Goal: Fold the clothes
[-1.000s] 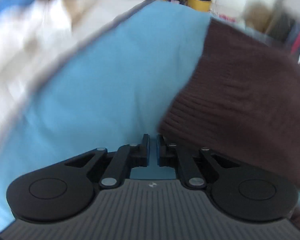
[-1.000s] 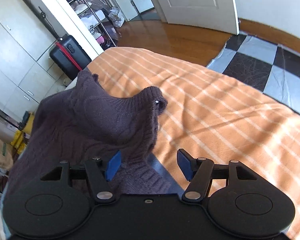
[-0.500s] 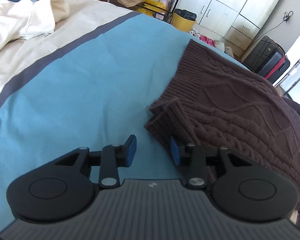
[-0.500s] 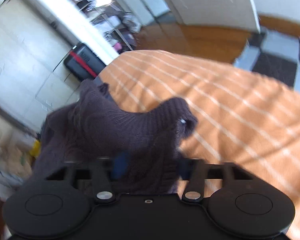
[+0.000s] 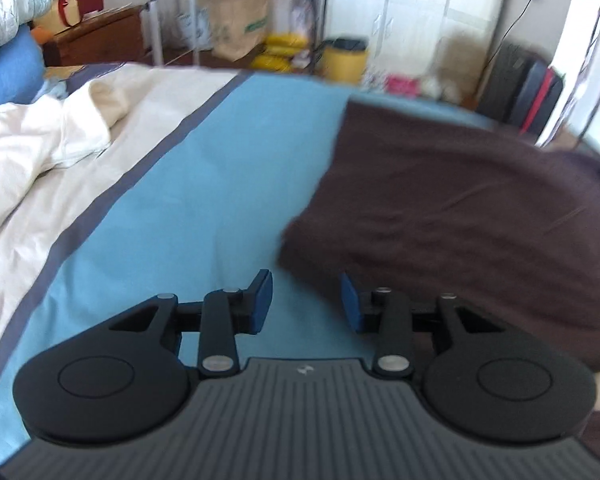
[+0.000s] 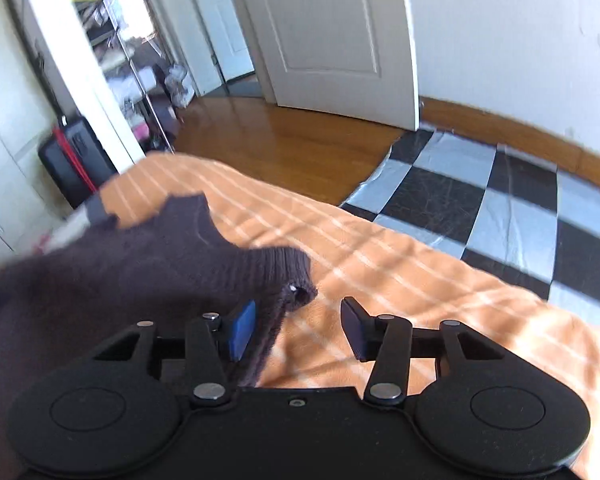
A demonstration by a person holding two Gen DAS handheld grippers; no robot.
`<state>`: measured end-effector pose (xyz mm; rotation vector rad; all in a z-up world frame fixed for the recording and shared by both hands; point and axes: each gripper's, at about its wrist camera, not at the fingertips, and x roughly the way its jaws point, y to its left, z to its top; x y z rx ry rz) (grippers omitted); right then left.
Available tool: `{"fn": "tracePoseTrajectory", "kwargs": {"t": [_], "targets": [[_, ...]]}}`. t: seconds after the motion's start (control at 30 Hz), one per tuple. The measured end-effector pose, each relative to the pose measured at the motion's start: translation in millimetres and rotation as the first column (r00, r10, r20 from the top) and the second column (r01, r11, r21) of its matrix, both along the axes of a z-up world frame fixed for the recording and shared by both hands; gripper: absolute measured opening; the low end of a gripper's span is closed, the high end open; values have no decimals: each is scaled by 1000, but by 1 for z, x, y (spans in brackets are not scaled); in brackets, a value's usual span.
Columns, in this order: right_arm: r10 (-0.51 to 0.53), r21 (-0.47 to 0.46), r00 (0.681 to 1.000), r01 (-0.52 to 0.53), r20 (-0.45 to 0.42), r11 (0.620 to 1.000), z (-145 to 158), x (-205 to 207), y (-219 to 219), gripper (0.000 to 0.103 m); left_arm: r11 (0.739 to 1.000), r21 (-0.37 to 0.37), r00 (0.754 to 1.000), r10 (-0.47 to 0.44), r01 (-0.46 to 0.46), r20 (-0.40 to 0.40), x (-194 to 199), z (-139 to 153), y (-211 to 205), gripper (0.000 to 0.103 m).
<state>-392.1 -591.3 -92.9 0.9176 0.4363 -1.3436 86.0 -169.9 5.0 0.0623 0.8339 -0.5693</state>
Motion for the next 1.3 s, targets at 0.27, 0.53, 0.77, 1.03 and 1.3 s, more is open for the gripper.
{"fn": "tracePoseTrajectory", "kwargs": {"t": [0.27,0.53,0.77,1.03,1.3], "targets": [[207,107,855,-289,475,951,7,14,75,59,970,-82,968,-236,229,-87,-65,5,14,43],[321,101,885,-373,337,922,21,45,88,70,942,-15,929,-334,336,-161,-86,-8,-1,57],[385,222,857,-472,344,853,8,39,75,71,932,48,921,-346,359,-179,-87,-18,-5,58],[647,286,723,-691,242,664,6,78,87,74,929,56,913,-347,367,-216,-79,-34,-14,58],[759,215,642,-761,110,612,12,101,102,18,930,69,923,-344,360,-175,-87,-36,-33,38]]}}
